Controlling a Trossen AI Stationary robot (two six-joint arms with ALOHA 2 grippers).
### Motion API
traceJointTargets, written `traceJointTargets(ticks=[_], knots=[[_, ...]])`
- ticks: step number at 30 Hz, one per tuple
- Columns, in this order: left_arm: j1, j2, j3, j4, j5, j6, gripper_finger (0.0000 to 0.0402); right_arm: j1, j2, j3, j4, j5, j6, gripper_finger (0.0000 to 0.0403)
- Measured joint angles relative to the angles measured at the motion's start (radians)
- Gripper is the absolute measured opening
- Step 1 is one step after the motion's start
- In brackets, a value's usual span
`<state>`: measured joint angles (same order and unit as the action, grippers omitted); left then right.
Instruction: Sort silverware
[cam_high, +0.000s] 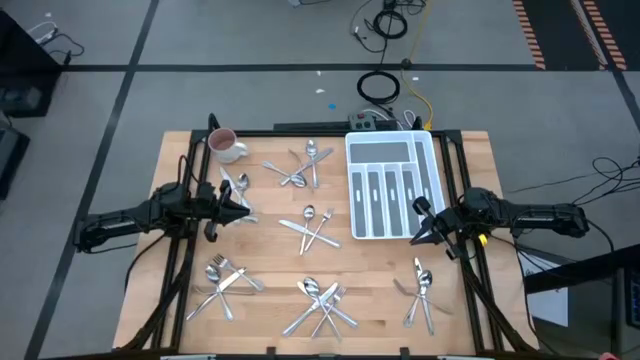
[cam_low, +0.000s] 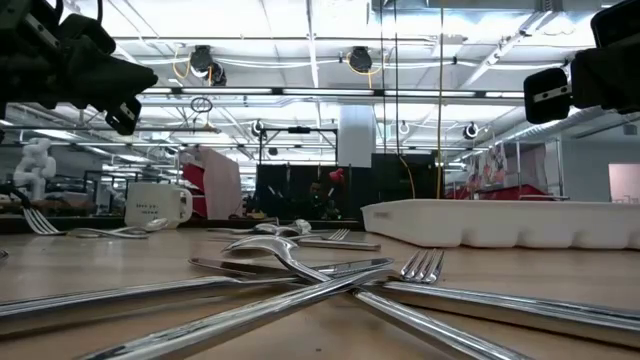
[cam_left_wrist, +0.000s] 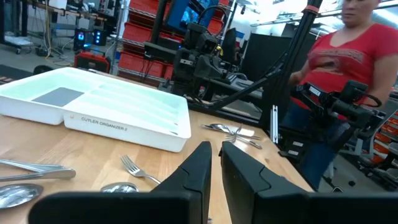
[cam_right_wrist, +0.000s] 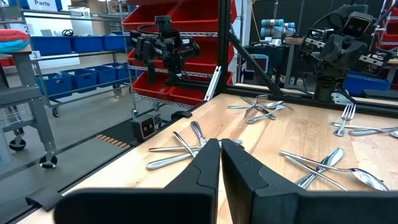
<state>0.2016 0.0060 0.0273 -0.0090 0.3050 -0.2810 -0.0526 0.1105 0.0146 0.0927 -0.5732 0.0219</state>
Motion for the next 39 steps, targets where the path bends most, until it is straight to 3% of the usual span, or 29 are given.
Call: traceJointTargets(ticks=[33, 39], knots=[[0.0, 0.0, 0.0, 0.0, 0.0, 0.0, 0.0043, 0.0, 0.0, 0.0, 0.014, 0.0, -0.028, 0.0008], [0.0, 0.0, 0.0, 0.0, 0.0, 0.0, 0.0043, 0.0, 0.0, 0.0, 0.018, 0.088, 0.216, 0.0008]])
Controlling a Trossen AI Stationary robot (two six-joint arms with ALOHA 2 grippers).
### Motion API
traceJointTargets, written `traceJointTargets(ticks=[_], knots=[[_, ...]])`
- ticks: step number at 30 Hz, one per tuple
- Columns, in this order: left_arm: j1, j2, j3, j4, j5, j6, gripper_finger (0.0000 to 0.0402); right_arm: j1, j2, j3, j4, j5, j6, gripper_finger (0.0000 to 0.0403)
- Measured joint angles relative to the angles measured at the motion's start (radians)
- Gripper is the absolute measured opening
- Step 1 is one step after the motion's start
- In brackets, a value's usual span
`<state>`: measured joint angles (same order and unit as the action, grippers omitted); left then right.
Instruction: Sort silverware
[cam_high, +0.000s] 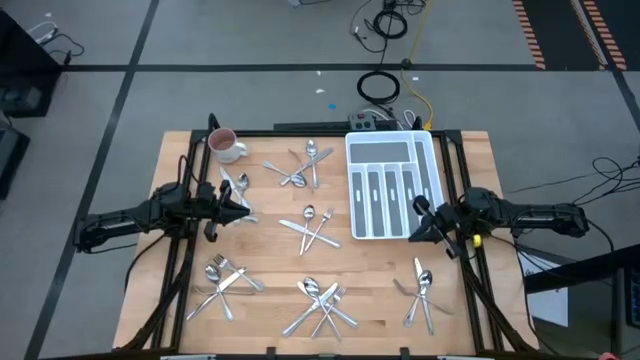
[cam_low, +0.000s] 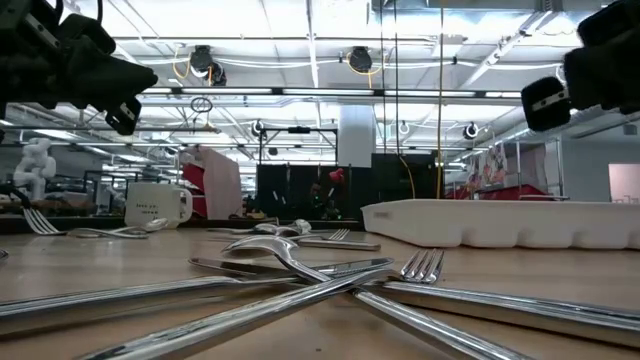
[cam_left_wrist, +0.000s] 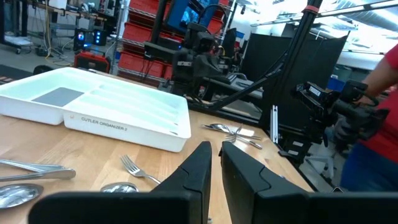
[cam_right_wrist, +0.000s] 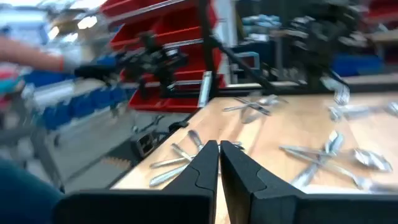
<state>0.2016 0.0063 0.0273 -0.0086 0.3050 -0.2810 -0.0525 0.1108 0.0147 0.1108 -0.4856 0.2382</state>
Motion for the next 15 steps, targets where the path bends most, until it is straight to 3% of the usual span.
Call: traceJointTargets(ticks=[7, 11, 15], knots=[[0.0, 0.0, 0.0, 0.0, -0.01, 0.018, 0.0043, 0.0, 0.0, 0.0, 0.063, 0.177, 0.213, 0.0008], [0.0, 0.0, -0.002, -0.005, -0.124, 0.119, 0.0043, 0.0, 0.0, 0.0, 0.157, 0.261, 0.437, 0.0008], [0.0, 0.0, -0.003, -0.001, -0.153, 0.131, 0.0043, 0.0, 0.0, 0.0, 0.244, 0.381, 0.556, 0.0008]])
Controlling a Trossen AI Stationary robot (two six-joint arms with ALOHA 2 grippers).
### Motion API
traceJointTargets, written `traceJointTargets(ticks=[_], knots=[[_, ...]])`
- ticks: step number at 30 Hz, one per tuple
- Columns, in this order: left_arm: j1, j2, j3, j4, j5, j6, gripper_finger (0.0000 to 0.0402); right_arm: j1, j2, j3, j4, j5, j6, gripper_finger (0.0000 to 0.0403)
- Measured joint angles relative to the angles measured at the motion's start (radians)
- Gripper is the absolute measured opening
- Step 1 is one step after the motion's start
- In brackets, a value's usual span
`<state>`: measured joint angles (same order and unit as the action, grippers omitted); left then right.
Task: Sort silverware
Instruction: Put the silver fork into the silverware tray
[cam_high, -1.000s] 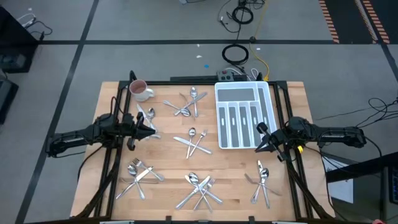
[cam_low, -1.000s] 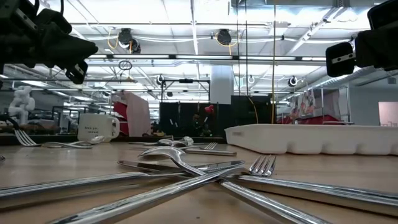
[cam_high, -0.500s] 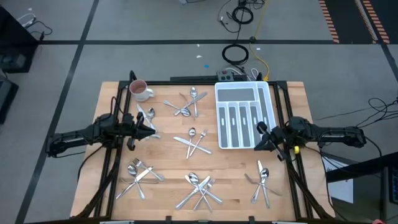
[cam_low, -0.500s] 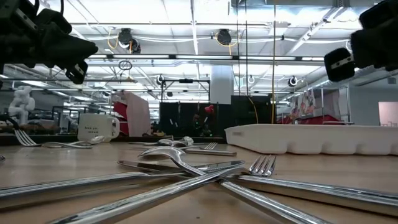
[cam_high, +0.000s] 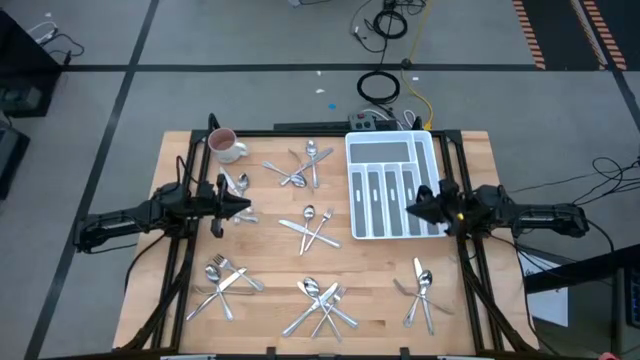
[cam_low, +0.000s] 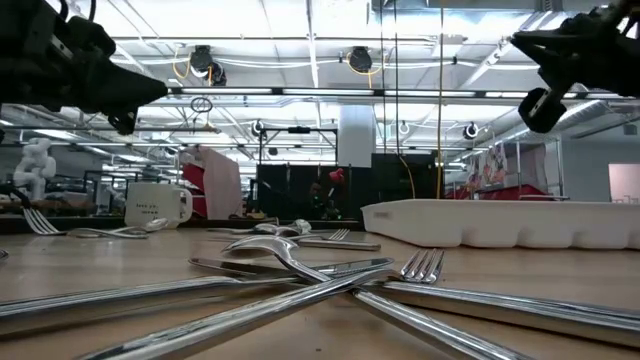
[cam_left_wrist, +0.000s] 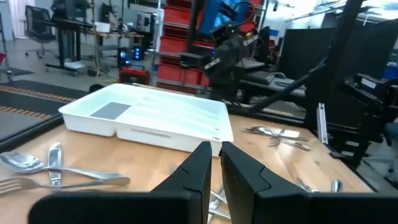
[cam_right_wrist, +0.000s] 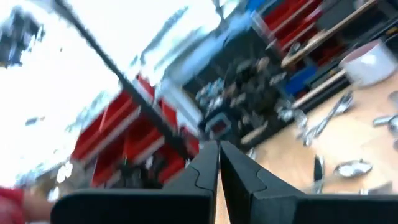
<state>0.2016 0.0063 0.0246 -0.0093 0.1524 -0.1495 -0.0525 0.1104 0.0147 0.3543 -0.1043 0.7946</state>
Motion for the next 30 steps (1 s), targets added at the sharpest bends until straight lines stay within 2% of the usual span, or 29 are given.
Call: traceJointTargets(ticks=[5, 7, 13, 17, 20, 22, 24, 27, 30], knots=[[0.0, 0.0, -0.001, 0.043, -0.003, -0.001, 0.0043, 0.0, 0.0, 0.0, 0.044, 0.146, 0.032, 0.0008], [0.0, 0.0, -0.001, 0.098, -0.034, -0.004, 0.0043, 0.0, 0.0, 0.0, 0.028, 0.165, 0.019, 0.0008], [0.0, 0.0, 0.0, 0.299, -0.118, -0.202, 0.0043, 0.0, 0.002, 0.0, 0.034, 0.24, -0.036, 0.0008], [0.0, 0.0, 0.0, 0.418, -0.142, -0.205, 0.0043, 0.0, 0.002, 0.0, 0.056, 0.236, -0.007, 0.0008], [0.0, 0.0, 0.001, 0.503, -0.267, -0.152, 0.0043, 0.0, 0.002, 0.0, 0.062, 0.235, 0.003, 0.0008], [0.001, 0.0, 0.002, 0.533, -0.323, -0.183, 0.0043, 0.0, 0.002, 0.0, 0.061, 0.236, 0.002, 0.0009], [-0.001, 0.001, 0.022, 0.504, -0.308, -0.222, 0.0043, 0.0, 0.002, 0.0, 0.062, 0.237, -0.021, 0.001], [-0.009, 0.027, 0.093, 0.372, -0.224, -0.277, 0.0043, 0.0, 0.003, 0.0, 0.06, 0.241, -0.064, 0.0022], [-0.033, 0.099, 0.223, 0.219, -0.15, -0.316, 0.0043, 0.0, 0.003, 0.0, 0.059, 0.265, -0.099, 0.0045]])
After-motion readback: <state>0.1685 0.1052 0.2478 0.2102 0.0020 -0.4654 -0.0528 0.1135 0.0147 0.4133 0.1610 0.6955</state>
